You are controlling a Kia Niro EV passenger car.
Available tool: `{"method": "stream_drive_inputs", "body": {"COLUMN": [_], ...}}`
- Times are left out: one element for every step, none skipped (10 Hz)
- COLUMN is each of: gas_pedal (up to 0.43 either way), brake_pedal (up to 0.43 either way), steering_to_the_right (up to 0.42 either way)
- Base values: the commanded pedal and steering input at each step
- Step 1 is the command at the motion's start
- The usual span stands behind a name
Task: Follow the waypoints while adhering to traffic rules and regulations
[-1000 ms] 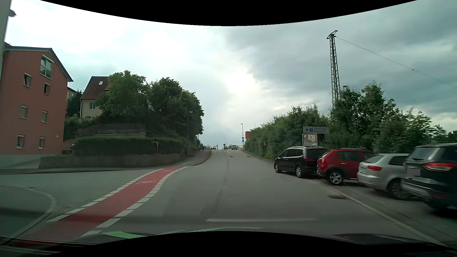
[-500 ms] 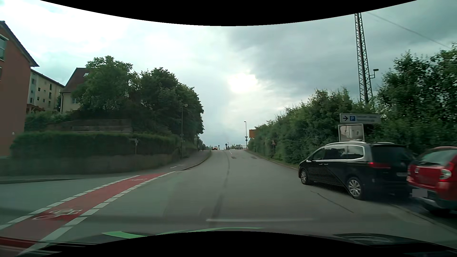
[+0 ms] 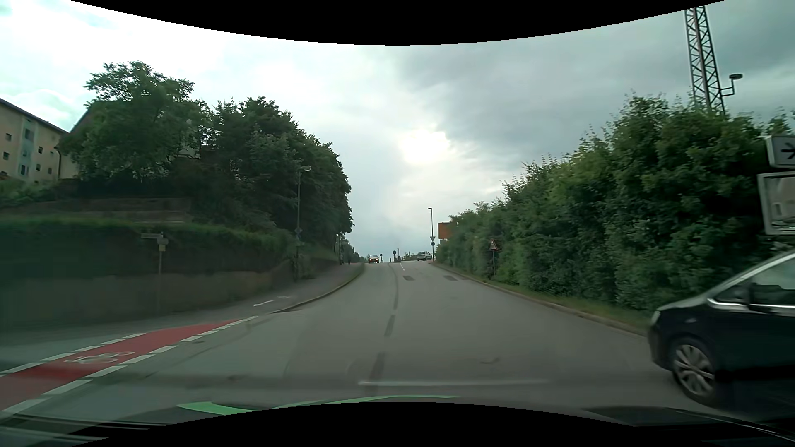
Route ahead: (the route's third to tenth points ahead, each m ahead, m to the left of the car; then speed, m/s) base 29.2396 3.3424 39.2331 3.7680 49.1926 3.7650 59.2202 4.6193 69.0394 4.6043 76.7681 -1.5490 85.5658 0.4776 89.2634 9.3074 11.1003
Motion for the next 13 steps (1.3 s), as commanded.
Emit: {"method": "stream_drive_inputs", "body": {"gas_pedal": [0.067, 0.067, 0.067, 0.067, 0.067, 0.067, 0.067, 0.067, 0.067, 0.067, 0.067, 0.067, 0.067], "brake_pedal": [0.0, 0.0, 0.0, 0.0, 0.0, 0.0, 0.0, 0.0, 0.0, 0.0, 0.0, 0.0, 0.0], "steering_to_the_right": [0.014, 0.018, 0.021, 0.021, 0.021, 0.021, 0.021, 0.021, 0.019, 0.019, 0.015, 0.01, 0.006]}}
